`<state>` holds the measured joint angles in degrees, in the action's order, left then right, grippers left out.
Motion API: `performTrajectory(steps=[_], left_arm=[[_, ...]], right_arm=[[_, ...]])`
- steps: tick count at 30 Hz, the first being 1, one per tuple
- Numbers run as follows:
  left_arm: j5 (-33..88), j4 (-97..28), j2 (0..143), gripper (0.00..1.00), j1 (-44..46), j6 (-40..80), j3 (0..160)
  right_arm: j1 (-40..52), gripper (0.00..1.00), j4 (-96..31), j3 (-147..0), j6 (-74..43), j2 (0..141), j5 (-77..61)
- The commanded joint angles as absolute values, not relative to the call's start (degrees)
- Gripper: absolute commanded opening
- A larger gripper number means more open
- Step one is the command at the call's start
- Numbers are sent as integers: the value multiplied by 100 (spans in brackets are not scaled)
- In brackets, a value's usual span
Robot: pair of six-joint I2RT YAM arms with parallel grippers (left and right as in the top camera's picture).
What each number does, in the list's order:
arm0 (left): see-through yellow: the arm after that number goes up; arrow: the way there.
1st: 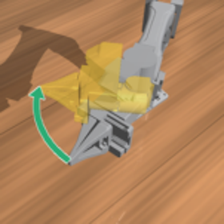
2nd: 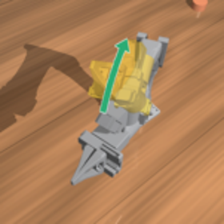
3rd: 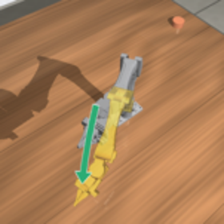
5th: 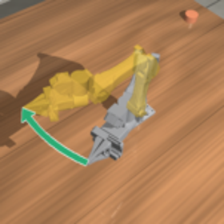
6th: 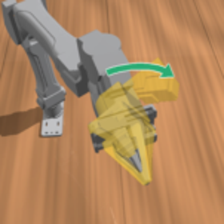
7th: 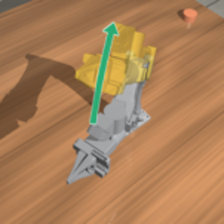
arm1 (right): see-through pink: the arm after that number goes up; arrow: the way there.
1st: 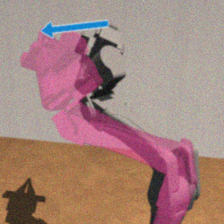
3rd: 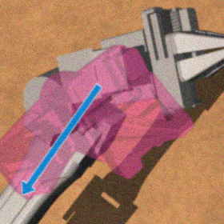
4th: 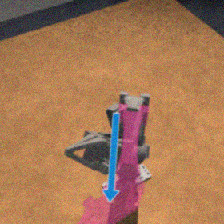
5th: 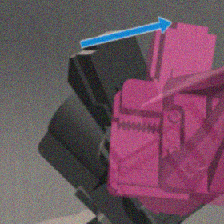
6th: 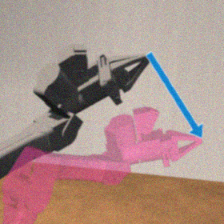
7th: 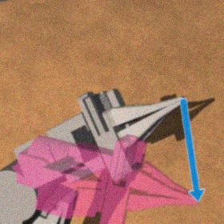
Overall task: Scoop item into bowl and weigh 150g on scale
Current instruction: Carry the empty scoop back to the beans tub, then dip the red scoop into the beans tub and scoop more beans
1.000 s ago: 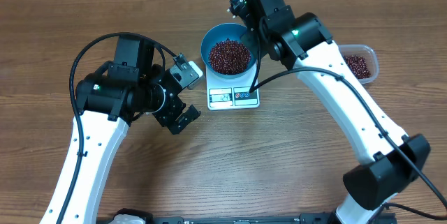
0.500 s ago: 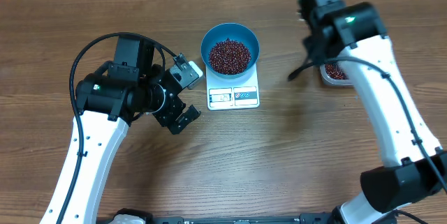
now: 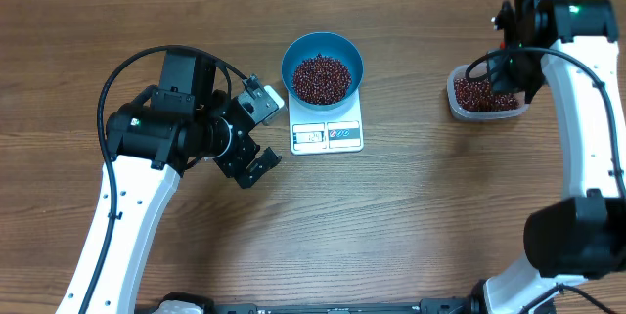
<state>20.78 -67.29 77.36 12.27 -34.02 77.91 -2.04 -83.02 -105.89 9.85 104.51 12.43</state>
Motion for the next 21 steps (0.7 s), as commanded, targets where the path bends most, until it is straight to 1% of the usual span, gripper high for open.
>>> performTrajectory(steps=[1,8,17,21], left_arm=[[2075,-6709,7649,100,1201,-3301,7773],[2075,-6709,7649,100,1201,-3301,7773],[2075,-6709,7649,100,1201,-3301,7773],[2075,-6709,7649,100,1201,-3301,7773]], right_arm=[[-233,4,-8123,-10256,943,10726,1085],[-233,4,-7843,-9942,832,11052,1828],[-353,4,-7483,-9933,991,11561,1865],[-497,4,-7513,-9933,926,11819,2217]])
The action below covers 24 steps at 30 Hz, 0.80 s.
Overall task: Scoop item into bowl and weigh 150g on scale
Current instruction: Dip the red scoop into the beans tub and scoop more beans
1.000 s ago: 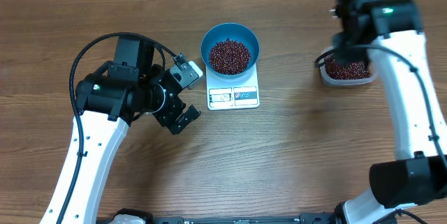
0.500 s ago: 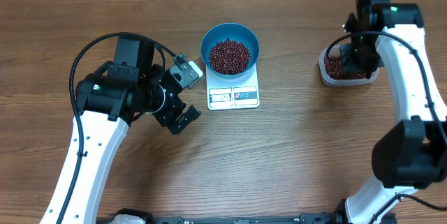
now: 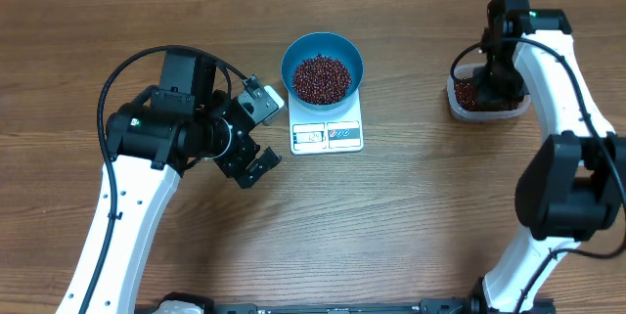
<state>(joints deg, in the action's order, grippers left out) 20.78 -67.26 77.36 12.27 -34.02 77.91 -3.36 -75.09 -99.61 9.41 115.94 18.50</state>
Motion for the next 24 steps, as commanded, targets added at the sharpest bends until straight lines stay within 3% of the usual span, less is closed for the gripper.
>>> performTrajectory(steps=[1,8,24], left_arm=[[2075,-6709,7649,100,1201,-3301,7773],[2075,-6709,7649,100,1201,-3301,7773],[2075,-6709,7649,100,1201,-3301,7773]], right_arm=[[-510,4,-7511,-9933,864,11856,2331],[-523,4,-7485,-9933,838,11876,2309],[-517,4,-7870,-9955,1529,11874,438]])
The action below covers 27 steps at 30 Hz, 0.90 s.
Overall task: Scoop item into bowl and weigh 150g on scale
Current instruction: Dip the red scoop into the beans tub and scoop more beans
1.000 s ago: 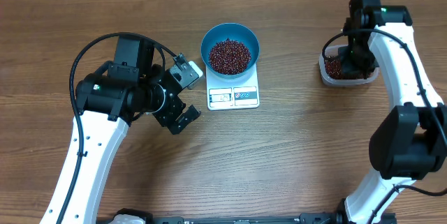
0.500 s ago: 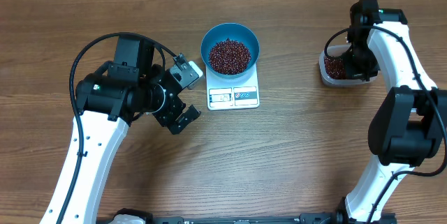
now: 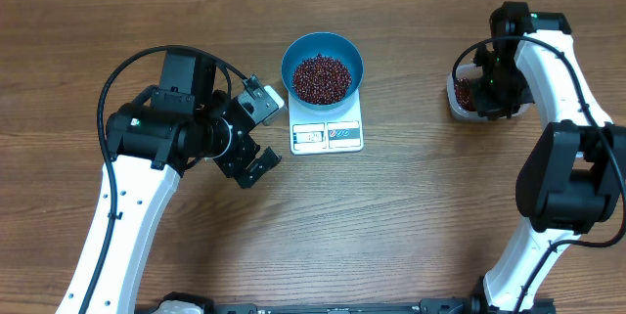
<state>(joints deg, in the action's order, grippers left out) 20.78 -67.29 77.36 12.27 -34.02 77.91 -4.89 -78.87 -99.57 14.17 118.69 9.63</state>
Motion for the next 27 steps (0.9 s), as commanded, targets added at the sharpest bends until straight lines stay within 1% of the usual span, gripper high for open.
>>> performTrajectory(steps=[1,5,16,27], left_arm=[[2075,-6709,7649,100,1201,-3301,7773],[2075,-6709,7649,100,1201,-3301,7773],[2075,-6709,7649,100,1201,-3301,7773],[2075,-6709,7649,100,1201,-3301,7773]], right_arm=[[-523,4,-7876,-9977,1529,11874,233],[-528,4,-7878,-9988,1529,11874,-325],[-644,4,-7878,-9985,1505,11874,-1164],[-1608,4,-7876,-9979,1533,11874,-2294]])
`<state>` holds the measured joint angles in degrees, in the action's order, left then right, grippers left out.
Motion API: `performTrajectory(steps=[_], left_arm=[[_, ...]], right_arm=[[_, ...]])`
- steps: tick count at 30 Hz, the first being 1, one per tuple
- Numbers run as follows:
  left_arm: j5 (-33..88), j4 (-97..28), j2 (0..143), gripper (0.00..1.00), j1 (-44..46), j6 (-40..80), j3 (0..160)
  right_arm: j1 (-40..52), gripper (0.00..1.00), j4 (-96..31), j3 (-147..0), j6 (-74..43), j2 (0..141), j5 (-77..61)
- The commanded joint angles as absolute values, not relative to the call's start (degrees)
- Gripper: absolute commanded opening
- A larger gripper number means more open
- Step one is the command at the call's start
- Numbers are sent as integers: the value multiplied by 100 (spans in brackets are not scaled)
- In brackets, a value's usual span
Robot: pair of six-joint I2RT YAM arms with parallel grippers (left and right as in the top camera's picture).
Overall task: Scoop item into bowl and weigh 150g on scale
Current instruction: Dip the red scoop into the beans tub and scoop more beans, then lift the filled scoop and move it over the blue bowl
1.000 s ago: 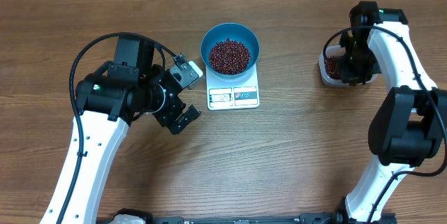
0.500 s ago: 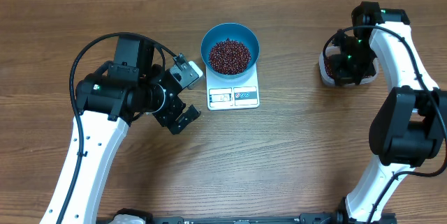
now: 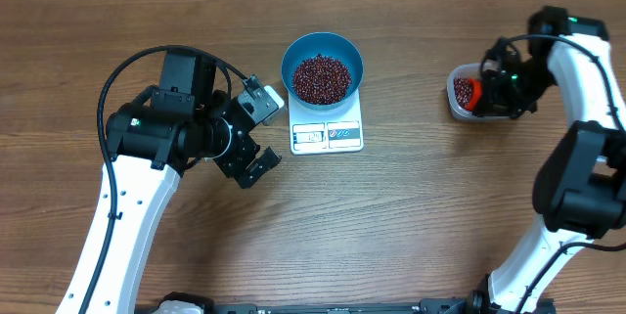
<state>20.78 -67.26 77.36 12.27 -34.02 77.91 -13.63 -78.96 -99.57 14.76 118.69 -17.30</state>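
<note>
A blue bowl (image 3: 323, 67) heaped with dark red beans stands on the white scale (image 3: 328, 135) at the table's middle back. At the far right a clear container (image 3: 458, 96) holds more red beans. My right gripper (image 3: 486, 94) reaches into it from the right, shut on an orange scoop (image 3: 469, 91) whose head lies over the beans. My left gripper (image 3: 258, 165) hovers left of the scale, open and holding nothing.
The left arm's black wrist and cable loop (image 3: 176, 123) fill the table's left middle. The right arm's white links (image 3: 587, 69) run along the right edge. The table's back edge runs just behind the bowl.
The right wrist has swung out to the right of the container. The orange scoop now shows over the beans, where the gripper covered it before. Left arm, bowl and scale are unchanged.
The right arm first stood above and right of the container, with the beans in plain view. It was then down over the container, covering most of it, at the following two moments. Now it leans from the right with the scoop showing. The left arm never moved.
</note>
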Motion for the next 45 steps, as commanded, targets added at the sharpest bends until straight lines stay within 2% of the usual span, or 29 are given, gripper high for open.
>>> performTrajectory(steps=[1,6,25,37,45], left_arm=[[2073,-6709,7649,100,1201,-3301,7773],[2075,-6709,7649,100,1201,-3301,7773],[2073,-6709,7649,100,1201,-3301,7773],[2073,-6709,7649,100,1201,-3301,7773],[2073,-6709,7649,100,1201,-3301,7773]], right_arm=[[-1706,4,-7878,-9979,1562,11874,-2397],[-2147,4,-8051,-9970,2117,11876,-3192],[-3009,4,-8919,-9970,2908,11874,-4560],[-2814,4,-9317,-9979,3293,11874,-6101],[-1997,4,-9317,-9990,3291,11874,-6921]])
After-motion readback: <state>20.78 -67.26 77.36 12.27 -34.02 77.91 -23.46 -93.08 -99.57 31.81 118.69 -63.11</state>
